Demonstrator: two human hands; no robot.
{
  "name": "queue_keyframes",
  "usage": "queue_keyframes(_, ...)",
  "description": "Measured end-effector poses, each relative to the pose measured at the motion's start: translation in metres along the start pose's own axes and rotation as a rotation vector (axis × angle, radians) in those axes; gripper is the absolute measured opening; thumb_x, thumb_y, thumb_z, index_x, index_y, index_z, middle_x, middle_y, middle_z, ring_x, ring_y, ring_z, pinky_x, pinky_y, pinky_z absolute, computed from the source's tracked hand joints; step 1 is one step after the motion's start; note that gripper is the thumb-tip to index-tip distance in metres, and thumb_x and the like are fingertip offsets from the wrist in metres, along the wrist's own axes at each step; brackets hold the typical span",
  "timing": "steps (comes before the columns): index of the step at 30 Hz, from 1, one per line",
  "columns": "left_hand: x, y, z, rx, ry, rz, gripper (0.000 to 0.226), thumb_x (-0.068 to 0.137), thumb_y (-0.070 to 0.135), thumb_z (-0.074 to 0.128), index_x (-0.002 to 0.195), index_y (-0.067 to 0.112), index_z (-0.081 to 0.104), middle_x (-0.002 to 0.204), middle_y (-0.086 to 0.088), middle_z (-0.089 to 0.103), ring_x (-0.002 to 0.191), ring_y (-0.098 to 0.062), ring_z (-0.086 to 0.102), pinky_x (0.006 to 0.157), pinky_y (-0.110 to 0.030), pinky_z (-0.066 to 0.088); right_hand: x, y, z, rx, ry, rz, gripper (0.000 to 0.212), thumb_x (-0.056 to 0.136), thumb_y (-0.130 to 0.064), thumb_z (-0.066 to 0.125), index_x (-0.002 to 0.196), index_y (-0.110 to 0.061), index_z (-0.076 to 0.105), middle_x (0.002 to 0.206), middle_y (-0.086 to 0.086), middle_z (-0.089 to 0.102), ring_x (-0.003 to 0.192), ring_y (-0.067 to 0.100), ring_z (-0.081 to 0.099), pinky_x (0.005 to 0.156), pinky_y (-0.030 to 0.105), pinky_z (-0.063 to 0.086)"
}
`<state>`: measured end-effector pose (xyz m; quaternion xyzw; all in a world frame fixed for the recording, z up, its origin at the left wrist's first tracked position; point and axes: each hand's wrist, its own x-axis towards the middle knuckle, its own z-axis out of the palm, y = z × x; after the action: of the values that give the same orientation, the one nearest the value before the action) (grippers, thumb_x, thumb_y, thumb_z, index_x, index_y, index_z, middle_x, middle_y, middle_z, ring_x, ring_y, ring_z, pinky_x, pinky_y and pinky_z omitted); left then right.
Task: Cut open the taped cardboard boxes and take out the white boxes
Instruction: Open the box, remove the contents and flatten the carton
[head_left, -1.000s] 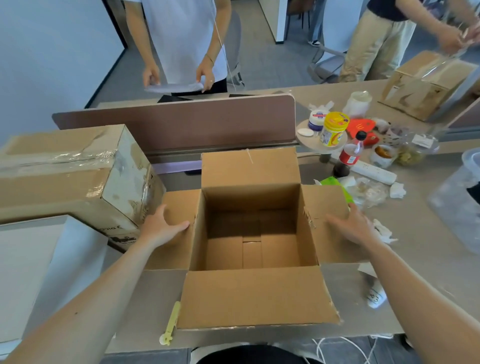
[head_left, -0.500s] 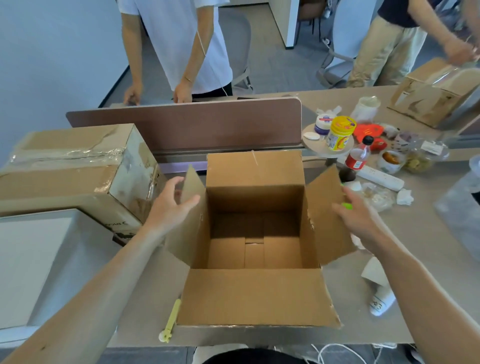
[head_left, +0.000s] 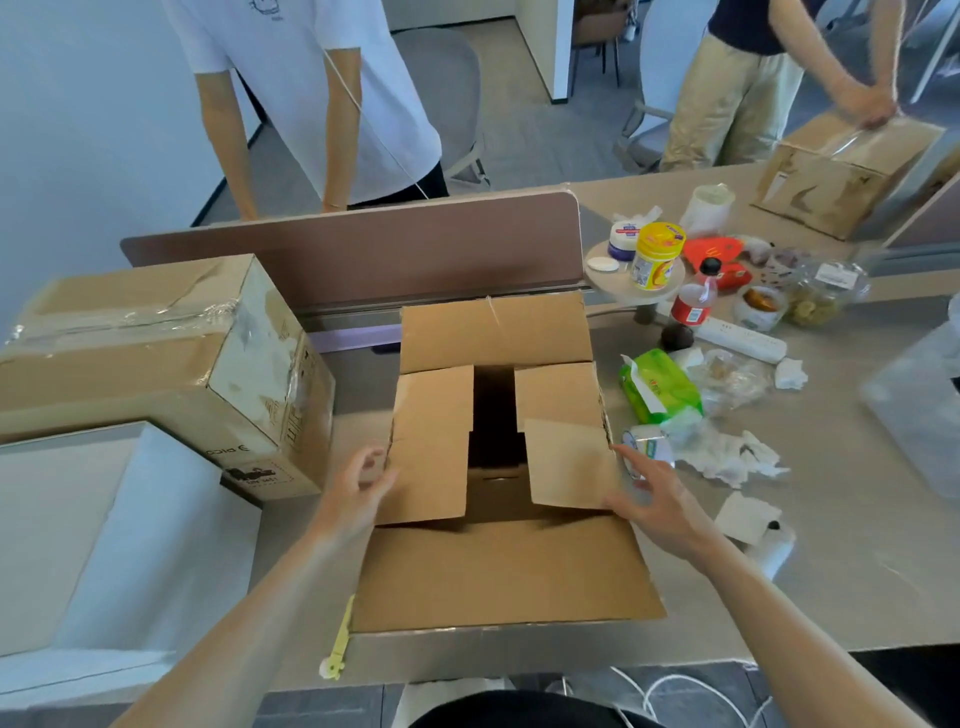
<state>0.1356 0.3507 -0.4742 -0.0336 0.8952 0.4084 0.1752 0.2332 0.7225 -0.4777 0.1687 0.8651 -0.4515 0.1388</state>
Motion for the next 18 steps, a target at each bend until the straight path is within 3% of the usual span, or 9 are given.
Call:
queue_keyframes(3,-0.004,-0.017,0.008,-0.04,-0.128,-0.198,0.071,0.091,0.066,0.052,0.149,0.032,0.031,0.128,0.008,0.049,0.117,-0.014,0.05,0.101,-0.04,0.041,-0.008,0.013,0.007,0.103,-0.051,0.15,0.083,0.081,-0.058,0.069,0.15,-0.036,0.028,0.139,0.002,0.044,0.12,0.018,0.051,0.101,0.039,0.044)
queue_keyframes(5,-0.008,-0.019,0.015,-0.153,-0.188,-0.271,0.069,0.094,0.061,0.051,0.152,0.034,0.024,0.121,0.008,0.051,0.107,-0.011,0.054,0.089,-0.035,0.045,-0.008,0.023,0.013,0.205,-0.093,0.227,0.089,0.071,-0.076,0.065,0.147,-0.043,0.031,0.135,-0.002,0.05,0.121,0.017,0.052,0.105,0.047,0.043)
queue_keyframes(7,-0.011,-0.018,0.02,-0.229,-0.196,-0.283,0.062,0.096,0.053,0.053,0.149,0.034,0.026,0.116,0.009,0.054,0.101,-0.008,0.056,0.079,-0.031,0.045,-0.009,0.023,0.018,0.352,-0.147,0.276,0.065,0.081,-0.066,0.063,0.138,-0.047,0.038,0.127,-0.006,0.057,0.117,0.015,0.055,0.105,0.052,0.043)
queue_keyframes(9,-0.011,-0.018,0.021,-0.267,-0.18,-0.285,0.058,0.096,0.05,0.056,0.146,0.034,0.031,0.115,0.011,0.057,0.102,-0.011,0.058,0.079,-0.033,0.046,-0.01,0.02,0.022,0.459,-0.175,0.282,0.041,0.094,-0.045,0.059,0.131,-0.05,0.043,0.123,-0.012,0.06,0.113,0.013,0.058,0.097,0.048,0.048)
queue_keyframes(12,-0.01,-0.021,0.02,-0.286,-0.18,-0.27,0.053,0.095,0.051,0.058,0.141,0.039,0.036,0.119,0.009,0.06,0.108,-0.016,0.059,0.09,-0.039,0.048,-0.013,0.012,0.026,0.512,-0.183,0.256,0.036,0.096,-0.037,0.054,0.125,-0.058,0.048,0.122,-0.015,0.064,0.111,0.013,0.061,0.084,0.039,0.053)
queue_keyframes(15,-0.014,-0.024,0.018,-0.307,-0.196,-0.254,0.046,0.096,0.05,0.057,0.137,0.042,0.04,0.125,0.008,0.061,0.113,-0.017,0.059,0.104,-0.045,0.045,-0.014,0.011,0.026,0.534,-0.18,0.239,0.037,0.096,-0.04,0.053,0.126,-0.062,0.048,0.118,-0.013,0.068,0.109,0.018,0.066,0.096,0.046,0.053)
queue_keyframes(18,-0.018,-0.018,0.012,-0.351,-0.214,-0.198,0.045,0.091,0.057,0.056,0.132,0.041,0.047,0.128,-0.001,0.063,0.111,-0.019,0.061,0.099,-0.042,0.048,-0.016,0.004,0.019,0.586,-0.161,0.215,0.033,0.096,-0.049,0.052,0.128,-0.05,0.056,0.115,-0.01,0.071,0.109,0.017,0.065,0.101,0.042,0.048)
